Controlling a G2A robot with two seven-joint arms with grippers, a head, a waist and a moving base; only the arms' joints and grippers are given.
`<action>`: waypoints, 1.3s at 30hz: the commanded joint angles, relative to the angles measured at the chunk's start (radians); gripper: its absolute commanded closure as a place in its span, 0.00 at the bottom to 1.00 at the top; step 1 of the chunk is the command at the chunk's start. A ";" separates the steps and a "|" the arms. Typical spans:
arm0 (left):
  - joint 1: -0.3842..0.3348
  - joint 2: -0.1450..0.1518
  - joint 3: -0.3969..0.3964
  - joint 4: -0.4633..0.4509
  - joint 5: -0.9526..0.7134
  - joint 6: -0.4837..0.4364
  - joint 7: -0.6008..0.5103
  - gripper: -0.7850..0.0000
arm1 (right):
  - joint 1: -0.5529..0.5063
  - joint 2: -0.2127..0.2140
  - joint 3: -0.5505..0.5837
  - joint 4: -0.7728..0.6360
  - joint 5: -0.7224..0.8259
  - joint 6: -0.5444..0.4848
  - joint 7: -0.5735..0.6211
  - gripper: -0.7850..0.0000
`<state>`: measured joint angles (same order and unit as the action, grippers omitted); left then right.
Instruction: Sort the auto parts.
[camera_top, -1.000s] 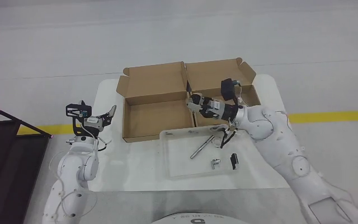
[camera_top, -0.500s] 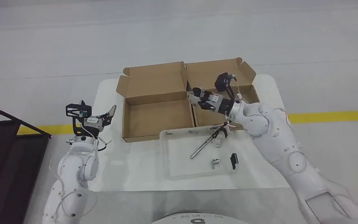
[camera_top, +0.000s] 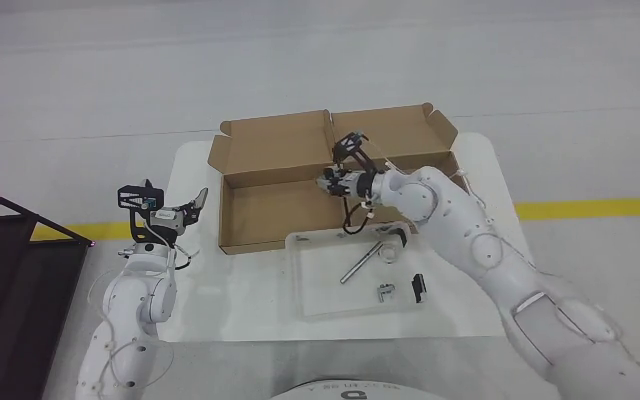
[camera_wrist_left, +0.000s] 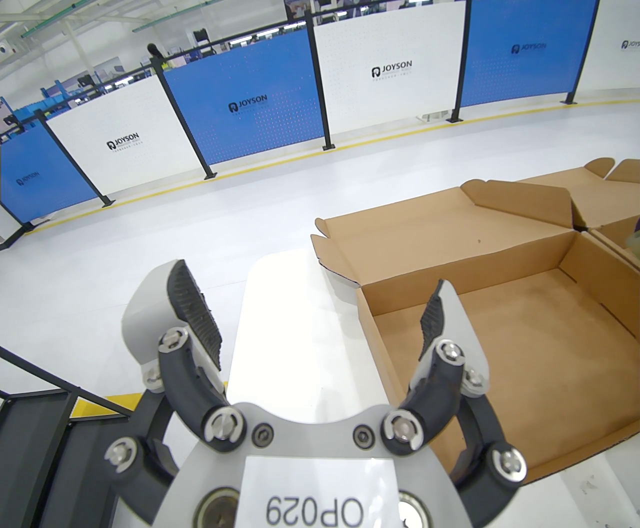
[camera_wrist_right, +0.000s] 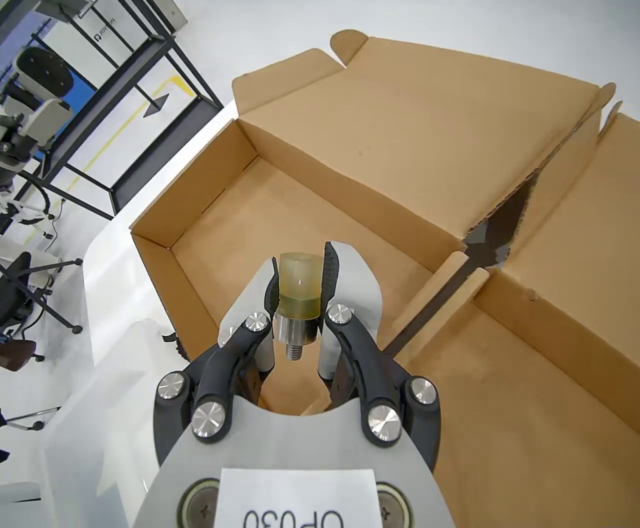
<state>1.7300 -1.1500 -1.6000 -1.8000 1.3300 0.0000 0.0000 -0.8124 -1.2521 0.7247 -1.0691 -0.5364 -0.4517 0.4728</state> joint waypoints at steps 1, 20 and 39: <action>0.000 0.000 0.000 0.000 0.000 0.000 0.000 0.00 | 0.013 -0.014 -0.023 0.024 0.000 -0.003 -0.002 1.00; 0.000 0.000 0.000 0.000 0.000 0.000 0.000 0.00 | 0.042 -0.080 -0.059 0.134 0.020 -0.097 -0.125 0.00; 0.000 0.000 0.000 0.000 0.000 0.000 0.000 0.00 | -0.251 0.073 0.238 -0.328 0.317 -0.561 -0.287 0.00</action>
<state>1.7300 -1.1500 -1.6000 -1.8000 1.3300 0.0000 0.0000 -1.0334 -1.1950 0.9360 -1.3556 -0.2242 -1.0122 0.1824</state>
